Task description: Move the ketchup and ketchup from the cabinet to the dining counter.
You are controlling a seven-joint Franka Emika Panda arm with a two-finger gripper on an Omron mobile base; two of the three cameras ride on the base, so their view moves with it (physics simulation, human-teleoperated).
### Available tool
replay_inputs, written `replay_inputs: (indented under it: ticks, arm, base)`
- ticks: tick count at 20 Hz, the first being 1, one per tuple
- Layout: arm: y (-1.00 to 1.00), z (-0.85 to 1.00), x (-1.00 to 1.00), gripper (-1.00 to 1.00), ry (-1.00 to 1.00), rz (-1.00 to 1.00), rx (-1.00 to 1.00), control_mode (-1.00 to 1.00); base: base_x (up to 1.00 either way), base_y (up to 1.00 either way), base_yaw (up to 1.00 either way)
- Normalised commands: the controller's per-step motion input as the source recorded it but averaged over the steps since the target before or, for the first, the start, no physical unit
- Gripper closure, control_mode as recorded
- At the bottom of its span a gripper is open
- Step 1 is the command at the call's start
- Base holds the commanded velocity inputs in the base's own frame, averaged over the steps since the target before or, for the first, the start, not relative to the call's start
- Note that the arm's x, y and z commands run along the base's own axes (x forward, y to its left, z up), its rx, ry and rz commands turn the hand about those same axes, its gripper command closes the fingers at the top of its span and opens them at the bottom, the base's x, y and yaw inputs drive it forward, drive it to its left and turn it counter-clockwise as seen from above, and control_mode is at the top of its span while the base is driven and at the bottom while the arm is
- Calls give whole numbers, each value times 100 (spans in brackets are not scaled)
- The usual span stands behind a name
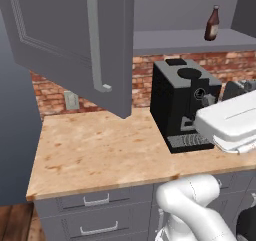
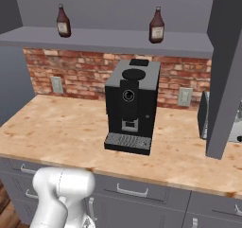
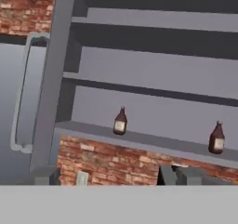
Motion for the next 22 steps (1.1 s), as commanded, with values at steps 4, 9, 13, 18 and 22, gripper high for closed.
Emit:
replay_inputs:
  ticks: [4,9,13,18,22]
  arm:
    - [-63,25,89,-100,12,12,34,-100]
    - [-5,11,100,-100,21,24,36,-100]
    - [43,0,99,-100,30,33,31,-100]
    - [58,0,78,-100,35,41,23,-100]
    - [67,0,54,-100,35,45,16,-100]
  base:
    - [0,0,0]
    - [0,0,0]
    - [0,0,0]
    - [0,0,0]
    - [0,0,0]
